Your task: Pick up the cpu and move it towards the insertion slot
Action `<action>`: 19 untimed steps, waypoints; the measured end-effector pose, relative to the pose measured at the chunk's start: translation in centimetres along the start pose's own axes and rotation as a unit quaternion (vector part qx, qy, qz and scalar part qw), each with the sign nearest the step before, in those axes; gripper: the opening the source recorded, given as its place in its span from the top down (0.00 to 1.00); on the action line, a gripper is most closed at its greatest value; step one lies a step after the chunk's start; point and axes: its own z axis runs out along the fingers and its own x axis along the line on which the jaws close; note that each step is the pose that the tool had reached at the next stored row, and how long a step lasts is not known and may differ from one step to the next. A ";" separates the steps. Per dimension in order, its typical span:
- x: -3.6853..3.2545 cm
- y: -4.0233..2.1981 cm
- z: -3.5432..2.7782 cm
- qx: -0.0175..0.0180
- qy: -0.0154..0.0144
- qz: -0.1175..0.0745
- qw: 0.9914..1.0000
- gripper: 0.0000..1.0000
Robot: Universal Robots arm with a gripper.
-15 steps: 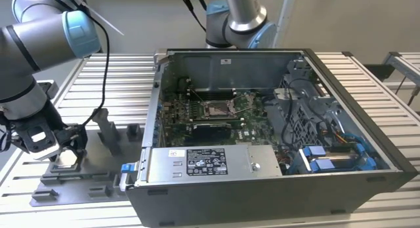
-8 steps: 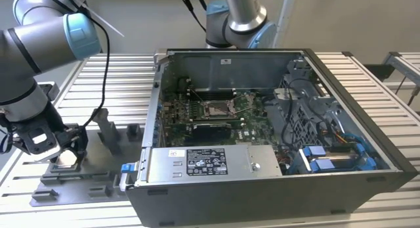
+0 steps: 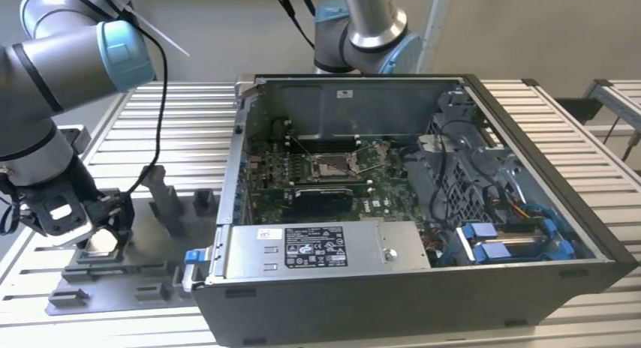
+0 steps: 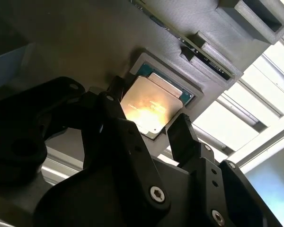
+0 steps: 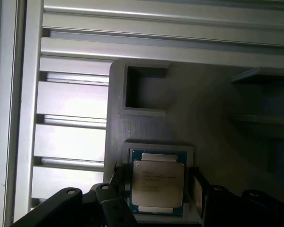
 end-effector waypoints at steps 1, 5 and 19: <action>0.00 0.00 0.00 0.000 0.000 0.000 1.000 0.00; -0.01 -0.01 0.00 0.000 0.000 0.000 1.000 0.00; -0.02 0.04 -1.33 0.000 0.001 0.002 1.000 1.00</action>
